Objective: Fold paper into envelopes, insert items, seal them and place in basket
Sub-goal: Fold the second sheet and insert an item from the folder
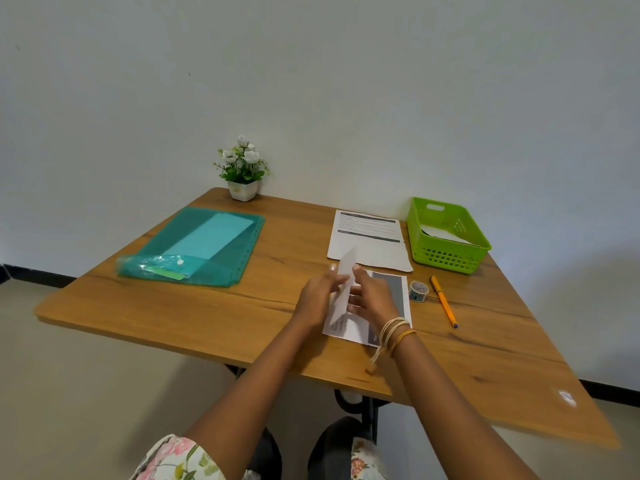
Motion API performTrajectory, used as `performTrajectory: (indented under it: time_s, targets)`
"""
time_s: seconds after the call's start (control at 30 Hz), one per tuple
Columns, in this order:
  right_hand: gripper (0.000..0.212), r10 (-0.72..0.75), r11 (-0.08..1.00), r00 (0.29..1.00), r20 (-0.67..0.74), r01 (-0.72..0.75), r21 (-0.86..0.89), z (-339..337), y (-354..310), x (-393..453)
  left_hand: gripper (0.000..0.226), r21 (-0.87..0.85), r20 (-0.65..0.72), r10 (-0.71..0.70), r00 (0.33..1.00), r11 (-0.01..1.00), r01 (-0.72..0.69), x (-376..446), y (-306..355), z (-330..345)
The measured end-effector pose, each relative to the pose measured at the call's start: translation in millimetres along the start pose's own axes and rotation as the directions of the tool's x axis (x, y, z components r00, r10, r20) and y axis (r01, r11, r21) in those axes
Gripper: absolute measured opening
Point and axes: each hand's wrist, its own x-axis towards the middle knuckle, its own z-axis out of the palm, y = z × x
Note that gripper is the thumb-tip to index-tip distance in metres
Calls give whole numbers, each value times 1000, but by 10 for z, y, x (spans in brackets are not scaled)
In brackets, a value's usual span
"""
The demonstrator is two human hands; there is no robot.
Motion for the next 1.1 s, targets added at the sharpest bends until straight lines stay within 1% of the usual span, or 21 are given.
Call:
performTrajectory:
  time_s: [0.07,0.1,0.17,0.2,0.23,0.3,0.37,0.43,0.5,0.53,0.6,0.7,0.73,0.8,0.87,0.93,1.0,1.03,1.1]
  targets:
    - [9,32,992,998,-63,-39,-121,-93,-4,59,43,190,61,25,998,981,-37,0,-40,22]
    - [13,42,978,995,-91,-60,-198,-130,18,81,40,220,72,22,997,975,-37,-3,-44,34]
    - [38,46,926,990,-134,-93,-365,-174,79,118,37,268,80,15,997,963,-36,-19,-70,54]
    - [45,37,893,988,-149,-99,-438,-184,112,115,36,321,87,20,996,946,-47,-26,-89,56]
    - [48,21,869,987,-158,-96,-486,-194,138,104,35,382,93,33,995,922,-66,-30,-117,56]
    - [47,-24,843,987,-157,-64,-534,-206,177,101,34,490,85,55,995,867,-89,-13,-182,21]
    - [45,-73,800,988,-135,-22,-599,-209,195,110,34,592,58,96,994,798,-112,-12,-233,-33]
    - [43,-116,731,987,-108,11,-682,-181,193,113,36,686,-8,156,988,720,-108,-28,-266,-74]
    - [42,-145,691,984,-107,23,-723,-135,213,127,38,757,-85,178,980,652,-53,-39,-302,-113]
    - [41,-163,675,981,-102,35,-737,-105,224,127,39,784,-99,165,981,620,-25,-33,-324,-131]
    - [38,-224,606,972,-72,82,-791,-52,252,110,44,831,-86,130,988,557,-1,-28,-352,-157]
    - [35,-363,440,932,-11,161,-883,-26,294,38,46,860,-57,121,991,510,-13,-31,-352,-166]
    - [37,-405,408,914,7,188,-893,-32,307,10,46,862,-53,121,991,507,-16,-40,-341,-165]
    - [44,-437,397,898,51,244,-885,-56,326,-66,46,868,-51,127,991,496,-19,-56,-330,-162]
    - [54,-374,419,921,109,273,-866,-82,328,-139,47,873,-55,131,990,487,-16,-62,-325,-161]
    - [61,-263,391,949,172,268,-881,-97,329,-195,47,879,-64,133,989,477,-8,-62,-343,-156]
    - [61,-208,339,954,214,276,-900,-92,342,-213,47,883,-71,128,989,470,3,-59,-358,-150]
    - [59,-196,331,956,220,275,-903,-81,343,-220,48,882,-72,124,990,471,5,-60,-360,-148]
    - [53,-206,314,955,211,269,-910,-40,335,-233,48,880,-67,121,990,475,2,-65,-359,-150]
